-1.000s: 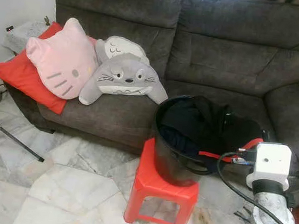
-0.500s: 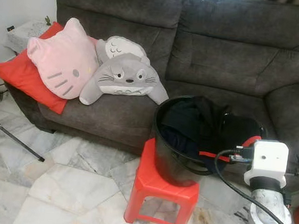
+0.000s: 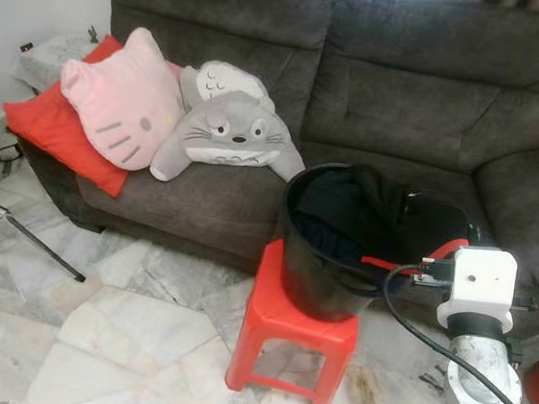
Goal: Hang hanger
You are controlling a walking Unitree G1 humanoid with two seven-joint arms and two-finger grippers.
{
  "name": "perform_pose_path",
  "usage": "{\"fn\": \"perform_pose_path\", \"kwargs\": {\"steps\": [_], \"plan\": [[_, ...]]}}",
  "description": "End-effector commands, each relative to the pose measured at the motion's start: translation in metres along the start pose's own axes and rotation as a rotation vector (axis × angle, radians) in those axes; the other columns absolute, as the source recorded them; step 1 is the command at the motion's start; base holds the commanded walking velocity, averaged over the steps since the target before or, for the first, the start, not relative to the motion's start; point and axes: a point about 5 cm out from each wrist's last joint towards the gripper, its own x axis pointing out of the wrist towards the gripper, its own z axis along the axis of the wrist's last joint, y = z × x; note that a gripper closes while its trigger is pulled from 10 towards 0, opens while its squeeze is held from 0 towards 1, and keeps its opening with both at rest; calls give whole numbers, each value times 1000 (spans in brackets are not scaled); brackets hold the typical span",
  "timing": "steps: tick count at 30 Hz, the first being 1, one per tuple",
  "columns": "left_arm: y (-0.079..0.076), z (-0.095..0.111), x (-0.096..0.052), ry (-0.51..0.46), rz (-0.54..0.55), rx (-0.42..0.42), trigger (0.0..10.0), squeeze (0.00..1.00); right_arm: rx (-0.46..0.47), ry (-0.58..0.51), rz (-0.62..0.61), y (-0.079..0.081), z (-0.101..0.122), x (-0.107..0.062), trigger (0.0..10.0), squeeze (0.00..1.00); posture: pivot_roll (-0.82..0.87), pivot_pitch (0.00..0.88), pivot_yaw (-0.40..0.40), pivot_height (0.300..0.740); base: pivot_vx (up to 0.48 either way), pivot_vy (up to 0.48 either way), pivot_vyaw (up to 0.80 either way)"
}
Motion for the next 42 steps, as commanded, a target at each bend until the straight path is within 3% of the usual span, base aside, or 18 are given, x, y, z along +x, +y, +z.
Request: {"fn": "perform_pose_path", "kwargs": {"steps": [1,42], "plan": [[1,-2,0,11,-2,5,10000,0,-4,8,-5,0,-1,0,10000,0,-133,0,1,740,-300,0,0],[0,0,0,7,-2,2,10000,0,-42,-41,-17,6,10,5,10000,0,-136,11,0,740,-302,0,0]]}}
